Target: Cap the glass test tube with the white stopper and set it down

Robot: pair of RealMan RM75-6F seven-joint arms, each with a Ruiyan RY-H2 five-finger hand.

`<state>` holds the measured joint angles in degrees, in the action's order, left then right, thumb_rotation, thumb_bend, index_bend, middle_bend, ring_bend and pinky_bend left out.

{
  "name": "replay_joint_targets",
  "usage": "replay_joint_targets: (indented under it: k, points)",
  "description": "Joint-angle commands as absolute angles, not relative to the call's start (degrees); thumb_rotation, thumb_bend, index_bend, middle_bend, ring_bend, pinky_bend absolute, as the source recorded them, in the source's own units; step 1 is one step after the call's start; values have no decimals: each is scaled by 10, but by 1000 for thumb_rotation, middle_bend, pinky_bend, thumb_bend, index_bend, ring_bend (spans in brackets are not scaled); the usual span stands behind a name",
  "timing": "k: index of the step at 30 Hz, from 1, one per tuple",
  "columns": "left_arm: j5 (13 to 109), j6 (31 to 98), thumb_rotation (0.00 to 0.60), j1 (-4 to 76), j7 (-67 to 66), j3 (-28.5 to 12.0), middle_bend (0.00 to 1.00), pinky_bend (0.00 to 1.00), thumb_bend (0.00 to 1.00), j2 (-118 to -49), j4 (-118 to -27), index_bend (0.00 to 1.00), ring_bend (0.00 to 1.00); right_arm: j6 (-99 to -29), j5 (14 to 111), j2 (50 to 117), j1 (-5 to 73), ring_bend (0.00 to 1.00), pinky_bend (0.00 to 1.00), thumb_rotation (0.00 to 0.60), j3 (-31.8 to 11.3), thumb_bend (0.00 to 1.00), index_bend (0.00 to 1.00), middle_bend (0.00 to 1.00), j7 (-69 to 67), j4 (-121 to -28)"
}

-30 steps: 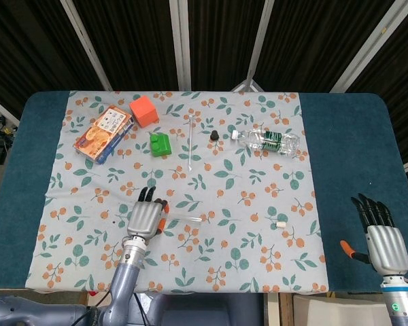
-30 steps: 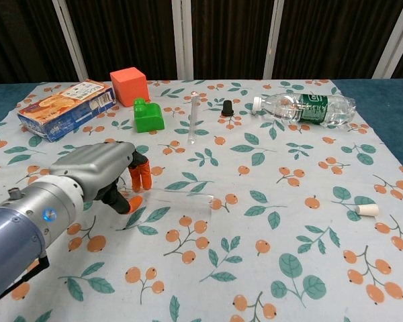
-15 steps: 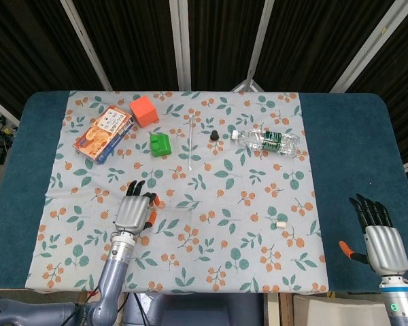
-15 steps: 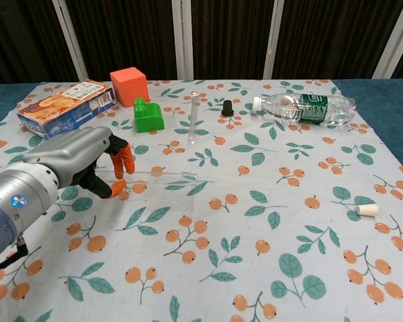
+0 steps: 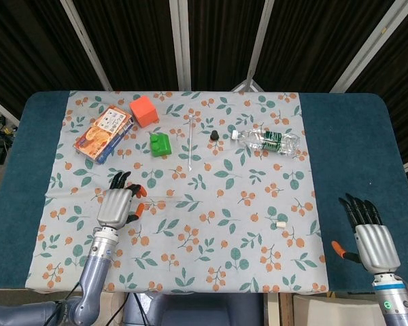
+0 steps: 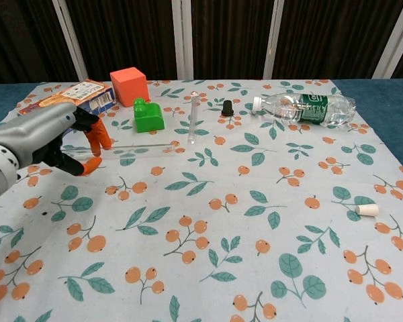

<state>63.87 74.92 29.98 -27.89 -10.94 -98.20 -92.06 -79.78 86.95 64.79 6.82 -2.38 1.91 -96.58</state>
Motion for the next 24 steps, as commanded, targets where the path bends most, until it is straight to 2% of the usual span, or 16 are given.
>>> replay_joint_targets:
  k: [1, 10, 15, 24]
  points:
    - [658, 749, 600, 294, -251, -117, 471, 15, 691, -952, -940, 551, 85, -783, 872, 653, 81, 0, 0, 600, -26, 272, 59, 0, 34, -970]
    - [690, 749, 600, 277, -208, -112, 472, 15, 691, -876, -1007, 551, 85, -736, 862, 698, 122, 9, 0, 600, -38, 271, 298, 76, 98, -954]
    - [703, 758, 600, 261, -193, -106, 472, 15, 691, -833, -1051, 552, 85, -710, 831, 732, 135, 19, 0, 600, -42, 270, 350, 94, 131, -943]
    - [733, 778, 600, 225, -146, -82, 472, 15, 691, -779, -1086, 552, 85, -679, 784, 792, 154, 26, 0, 600, -48, 270, 371, 107, 175, -917]
